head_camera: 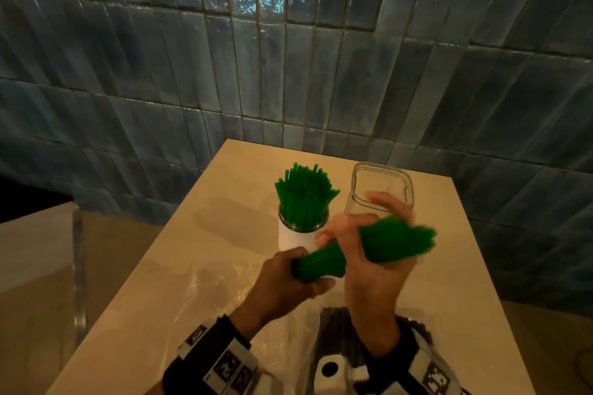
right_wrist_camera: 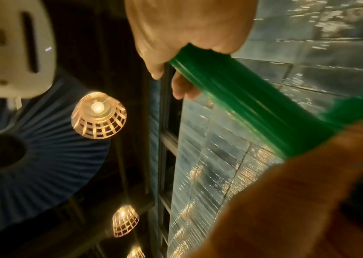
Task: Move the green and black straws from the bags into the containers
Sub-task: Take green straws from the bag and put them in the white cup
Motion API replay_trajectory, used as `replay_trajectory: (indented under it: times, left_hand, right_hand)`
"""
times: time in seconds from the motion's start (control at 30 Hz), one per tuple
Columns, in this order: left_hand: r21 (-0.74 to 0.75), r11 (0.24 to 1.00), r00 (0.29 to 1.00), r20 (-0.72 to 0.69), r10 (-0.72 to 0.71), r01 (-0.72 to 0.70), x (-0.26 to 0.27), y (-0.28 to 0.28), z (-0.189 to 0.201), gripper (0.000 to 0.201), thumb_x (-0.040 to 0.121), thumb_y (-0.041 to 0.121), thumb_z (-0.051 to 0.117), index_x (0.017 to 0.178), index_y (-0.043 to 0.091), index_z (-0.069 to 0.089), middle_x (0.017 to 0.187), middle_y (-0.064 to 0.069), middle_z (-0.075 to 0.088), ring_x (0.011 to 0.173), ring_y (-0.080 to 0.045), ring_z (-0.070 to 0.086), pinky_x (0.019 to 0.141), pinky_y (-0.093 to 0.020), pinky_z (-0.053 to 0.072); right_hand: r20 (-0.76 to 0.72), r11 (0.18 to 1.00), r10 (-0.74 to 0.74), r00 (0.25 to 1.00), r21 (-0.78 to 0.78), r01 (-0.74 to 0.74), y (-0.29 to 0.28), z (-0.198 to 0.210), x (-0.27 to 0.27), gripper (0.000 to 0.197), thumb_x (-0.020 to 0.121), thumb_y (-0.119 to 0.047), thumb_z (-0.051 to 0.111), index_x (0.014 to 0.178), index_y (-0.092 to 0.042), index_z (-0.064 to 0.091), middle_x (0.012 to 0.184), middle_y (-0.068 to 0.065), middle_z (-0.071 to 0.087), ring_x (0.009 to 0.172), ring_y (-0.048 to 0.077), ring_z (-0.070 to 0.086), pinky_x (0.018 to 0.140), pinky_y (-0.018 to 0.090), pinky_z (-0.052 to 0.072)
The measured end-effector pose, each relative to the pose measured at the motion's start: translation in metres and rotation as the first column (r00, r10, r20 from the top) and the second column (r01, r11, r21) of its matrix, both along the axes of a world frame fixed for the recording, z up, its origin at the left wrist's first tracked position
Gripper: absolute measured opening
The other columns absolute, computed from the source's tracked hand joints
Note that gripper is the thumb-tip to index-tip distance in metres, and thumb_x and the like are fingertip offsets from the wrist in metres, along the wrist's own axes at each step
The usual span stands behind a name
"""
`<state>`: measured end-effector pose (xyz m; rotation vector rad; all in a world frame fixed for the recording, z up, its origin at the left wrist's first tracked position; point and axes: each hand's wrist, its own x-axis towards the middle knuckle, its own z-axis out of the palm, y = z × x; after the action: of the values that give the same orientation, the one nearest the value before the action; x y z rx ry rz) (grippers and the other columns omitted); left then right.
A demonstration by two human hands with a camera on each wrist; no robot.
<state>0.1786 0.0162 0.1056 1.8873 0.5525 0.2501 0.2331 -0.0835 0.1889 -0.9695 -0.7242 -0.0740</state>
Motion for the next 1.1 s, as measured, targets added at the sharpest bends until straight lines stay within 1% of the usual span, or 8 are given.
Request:
replay_trajectory:
  times: [0.23,0.4,0.5,0.6,0.7,0.83,0.97,1.1]
  left_hand:
    - [-0.051,0.987,0.987,0.051,-0.149,0.152,0.000,0.042,0.017,0.101,0.050,0.022,0.091,0.129,0.034,0.029,0.126,0.015,0.043,0.109,0.005,0.048,0.084,-0.009,0.043]
    - [0.072,0.982,0.984,0.035,0.173,-0.176,0.034,0.075,0.003,0.142,0.036,0.050,0.083,0.146,0.023,-0.004,0.154,-0.006,0.012,0.140,-0.019,0.018,0.113,-0.033,0.021]
    - [0.088,0.990,0.992,0.079,0.101,-0.108,0.062,0.079,-0.011,0.148,0.038,0.052,0.082,0.146,0.018,-0.014,0.156,-0.006,0.008,0.141,-0.019,0.017,0.116,-0.036,0.019]
    - [0.054,0.998,0.980,0.198,0.013,-0.024,0.079,0.086,-0.026,0.140,0.048,0.028,0.090,0.145,0.019,-0.011,0.143,0.012,0.028,0.129,0.004,0.034,0.110,-0.025,0.032]
    - [0.065,0.997,0.963,0.270,0.011,-0.030,0.086,0.093,-0.035,0.119,0.053,0.016,0.090,0.144,0.024,0.013,0.123,0.026,0.042,0.114,0.011,0.046,0.102,-0.021,0.041]
    - [0.062,0.998,0.940,0.340,0.002,-0.025,0.092,0.099,-0.039,0.085,0.054,0.034,0.086,0.127,0.037,0.041,0.122,0.014,0.057,0.113,0.000,0.055,0.097,-0.040,0.048]
    - [0.098,0.993,0.924,0.369,-0.094,0.062,0.096,0.103,-0.038,0.109,0.061,0.032,0.085,0.146,0.031,0.015,0.143,0.023,0.037,0.133,-0.008,0.039,0.107,-0.029,0.037]
    - [0.203,0.976,0.935,0.327,-0.137,0.072,0.103,0.106,-0.042,0.122,0.063,0.041,0.082,0.148,0.033,-0.005,0.147,0.021,0.029,0.135,-0.005,0.034,0.107,-0.026,0.036]
  right_hand:
    - [-0.186,0.976,0.012,0.982,-0.209,-0.052,-0.006,-0.014,0.040,0.021,0.081,-0.042,0.060,0.067,-0.026,0.060,0.053,-0.010,0.055,0.052,0.008,0.055,0.063,0.023,0.053]
    - [-0.379,0.780,-0.103,0.920,-0.604,-0.162,0.010,-0.027,0.057,0.023,0.088,-0.025,0.060,0.069,-0.013,0.066,0.075,-0.007,0.064,0.075,0.006,0.058,0.058,0.011,0.050]
    - [-0.344,0.662,-0.085,0.935,-0.721,-0.205,0.036,-0.043,0.057,0.029,0.087,-0.035,0.062,0.096,-0.009,0.070,0.074,-0.014,0.068,0.081,0.002,0.063,0.074,0.027,0.055]
    - [-0.247,0.620,-0.117,0.962,-0.775,-0.123,0.065,-0.053,0.072,0.063,0.083,-0.046,0.063,0.129,-0.005,0.051,0.086,-0.031,0.066,0.091,-0.016,0.057,0.101,0.039,0.045]
    - [-0.275,0.664,-0.134,0.952,-0.738,-0.120,0.084,-0.048,0.082,0.092,0.066,-0.066,0.062,0.136,-0.010,0.040,0.111,-0.009,0.068,0.110,0.003,0.058,0.103,0.040,0.044]
    - [-0.257,0.637,-0.020,0.966,-0.748,-0.186,0.090,-0.047,0.092,0.043,0.085,-0.030,0.066,0.111,0.004,0.062,0.075,-0.022,0.069,0.083,-0.009,0.061,0.092,0.027,0.046]
    - [-0.291,0.647,0.144,0.946,-0.695,-0.312,0.082,-0.038,0.099,0.019,0.085,-0.020,0.066,0.071,-0.008,0.071,0.072,-0.020,0.070,0.081,-0.013,0.060,0.075,0.002,0.038]
    - [-0.247,0.629,0.215,0.945,-0.705,-0.328,0.081,-0.031,0.100,0.005,0.085,-0.018,0.067,0.089,-0.016,0.069,0.079,0.002,0.073,0.092,0.005,0.066,0.087,0.009,0.040]
